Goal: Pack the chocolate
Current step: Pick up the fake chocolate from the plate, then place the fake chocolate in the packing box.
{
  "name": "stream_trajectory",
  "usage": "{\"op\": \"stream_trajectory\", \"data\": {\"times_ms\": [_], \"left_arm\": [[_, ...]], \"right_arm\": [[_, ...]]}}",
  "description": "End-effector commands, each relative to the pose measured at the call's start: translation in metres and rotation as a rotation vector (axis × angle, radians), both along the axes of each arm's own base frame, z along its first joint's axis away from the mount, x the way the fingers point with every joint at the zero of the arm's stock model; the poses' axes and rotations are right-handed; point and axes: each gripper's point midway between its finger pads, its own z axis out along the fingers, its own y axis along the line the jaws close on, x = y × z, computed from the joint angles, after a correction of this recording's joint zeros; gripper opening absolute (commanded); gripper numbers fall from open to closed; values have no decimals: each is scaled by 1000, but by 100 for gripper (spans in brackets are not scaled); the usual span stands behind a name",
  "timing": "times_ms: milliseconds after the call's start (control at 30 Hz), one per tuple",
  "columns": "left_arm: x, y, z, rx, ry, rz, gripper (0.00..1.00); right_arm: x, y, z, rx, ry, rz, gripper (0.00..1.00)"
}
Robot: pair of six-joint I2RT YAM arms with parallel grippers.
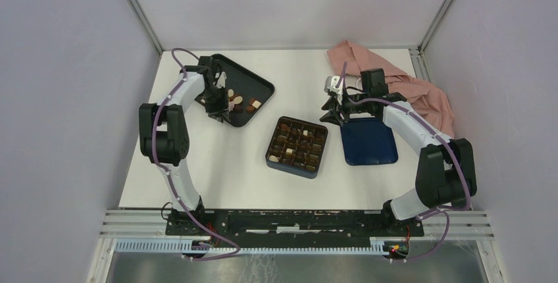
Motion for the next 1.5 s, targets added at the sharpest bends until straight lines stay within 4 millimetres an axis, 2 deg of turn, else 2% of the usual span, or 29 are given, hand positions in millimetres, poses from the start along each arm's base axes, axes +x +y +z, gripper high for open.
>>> {"op": "stream_trajectory", "data": {"times_ms": [0, 167, 333, 567, 800, 1000, 1133, 1333, 1467], "left_arm": [[17, 0, 10, -13, -43, -39, 35], [19, -1, 10, -18, -39, -42, 31], [18, 0, 15, -11, -51, -39, 3], [13, 3, 44, -8, -145, -16, 2], [-9, -2, 58, -55, -210, -3, 2], [-33, -37, 96, -261, -335, -78, 2], [-60, -68, 122, -409, -412, -156, 2], [-102, -117, 141, -530, -453, -275, 2], [-125, -153, 144, -599, -447, -331, 2]], "right_arm": [[1, 2, 11, 2, -45, 9, 50], [2, 1, 11, 0, -48, 10, 50], [2, 1, 11, 0, -47, 9, 51], [1, 1, 12, 0, -49, 10, 50], [0, 2, 11, 5, -46, 15, 50], [-2, 2, 11, 9, -56, 24, 51], [-1, 1, 6, -10, -64, 32, 51], [4, -7, -9, -70, -77, 30, 52], [4, -10, -10, -69, -80, 29, 52]]}}
